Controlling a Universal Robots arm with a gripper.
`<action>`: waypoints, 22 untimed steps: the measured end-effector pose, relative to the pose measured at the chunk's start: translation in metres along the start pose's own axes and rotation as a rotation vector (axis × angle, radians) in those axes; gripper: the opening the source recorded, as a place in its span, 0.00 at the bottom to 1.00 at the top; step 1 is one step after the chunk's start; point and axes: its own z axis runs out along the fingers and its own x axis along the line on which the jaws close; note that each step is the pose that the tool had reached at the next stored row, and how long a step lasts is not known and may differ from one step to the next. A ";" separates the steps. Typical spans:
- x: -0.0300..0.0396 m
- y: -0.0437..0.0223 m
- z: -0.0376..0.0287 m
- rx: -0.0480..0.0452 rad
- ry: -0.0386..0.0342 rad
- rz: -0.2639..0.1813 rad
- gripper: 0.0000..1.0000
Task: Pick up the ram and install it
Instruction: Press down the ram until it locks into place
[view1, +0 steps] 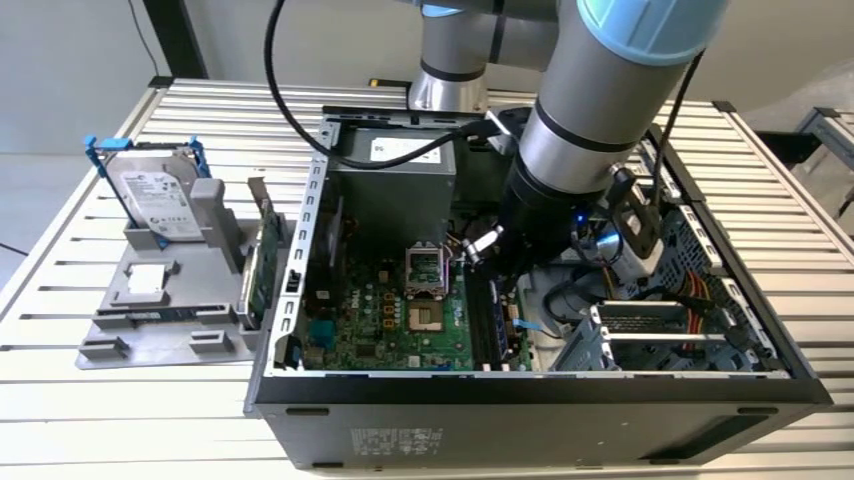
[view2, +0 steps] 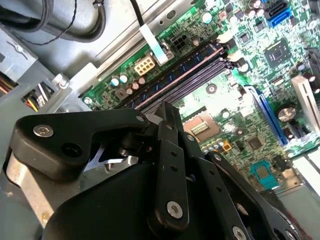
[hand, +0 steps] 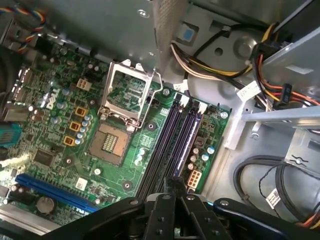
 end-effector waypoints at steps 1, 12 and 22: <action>0.0000 0.0000 0.0000 0.0003 0.0008 -0.011 0.00; -0.0005 -0.0002 -0.0001 0.0039 0.0098 -0.141 0.00; -0.0008 -0.0003 -0.0001 0.0071 0.0180 -0.259 0.00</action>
